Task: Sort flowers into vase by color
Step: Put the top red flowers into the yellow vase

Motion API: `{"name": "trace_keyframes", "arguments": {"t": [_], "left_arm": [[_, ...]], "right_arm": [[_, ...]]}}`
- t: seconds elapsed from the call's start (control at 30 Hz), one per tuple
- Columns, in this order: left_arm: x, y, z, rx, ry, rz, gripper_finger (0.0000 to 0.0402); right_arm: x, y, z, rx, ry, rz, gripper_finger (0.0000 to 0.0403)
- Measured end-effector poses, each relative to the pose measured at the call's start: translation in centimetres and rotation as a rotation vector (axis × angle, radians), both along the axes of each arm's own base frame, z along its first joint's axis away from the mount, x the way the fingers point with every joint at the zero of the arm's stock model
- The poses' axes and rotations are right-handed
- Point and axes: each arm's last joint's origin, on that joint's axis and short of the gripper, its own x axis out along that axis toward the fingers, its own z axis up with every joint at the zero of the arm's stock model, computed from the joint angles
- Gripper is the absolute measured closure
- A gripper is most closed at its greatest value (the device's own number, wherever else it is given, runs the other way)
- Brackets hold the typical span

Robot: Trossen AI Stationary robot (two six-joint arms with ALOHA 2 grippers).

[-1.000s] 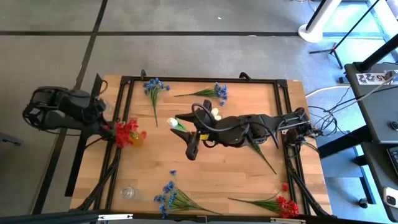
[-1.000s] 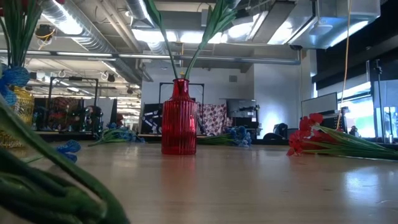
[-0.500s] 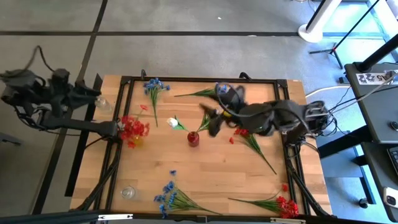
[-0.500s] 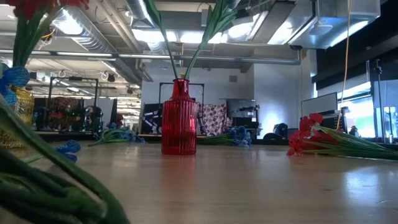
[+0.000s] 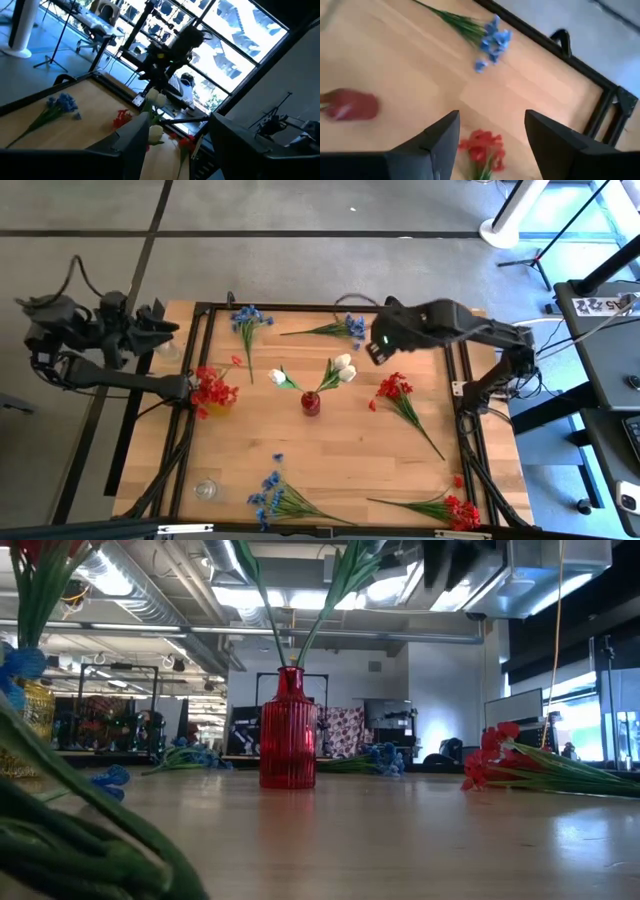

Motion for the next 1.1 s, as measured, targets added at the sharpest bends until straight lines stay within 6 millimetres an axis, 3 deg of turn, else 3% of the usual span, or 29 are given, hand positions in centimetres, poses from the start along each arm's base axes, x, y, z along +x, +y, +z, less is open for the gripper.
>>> {"name": "trace_keyframes", "arguments": {"t": [0.13,0.23,0.47,0.57,0.7,0.9,1.0,1.1], "left_arm": [[1.0,0.0,-1.0,-0.028,0.042,0.005,0.0201],[1.3,0.0,-1.3,-0.029,0.055,0.007,0.0201],[1.5,0.1,-1.0,-0.019,0.012,0.034,0.0201],[1.5,0.1,-0.9,-0.003,0.006,0.037,0.0201],[1.5,0.1,-0.9,-0.001,0.007,0.045,0.0201],[1.5,0.2,-0.9,0.001,0.008,0.072,0.0201],[1.5,0.3,-1.0,0.001,0.015,0.089,0.0201],[1.5,0.3,-1.0,0.006,0.018,0.091,0.0201]], "right_arm": [[-2.6,-2.6,-4.2,0.141,0.119,-0.016,0.0178],[-4.0,-3.3,-8.6,0.248,0.246,-0.022,0.0178],[-3.9,-1.1,-18.6,0.548,0.227,0.043,0.0177],[-4.2,-0.5,-21.4,0.586,0.227,0.015,0.0164],[-4.5,-0.3,-23.6,0.62,0.211,-0.004,0.0123],[-4.1,-0.4,-24.8,0.606,0.173,-0.001,0.0067],[-3.9,-0.5,-25.6,0.569,0.198,-0.03,0.0071],[-3.7,-0.6,-26.2,0.56,0.213,-0.047,0.0101]]}}
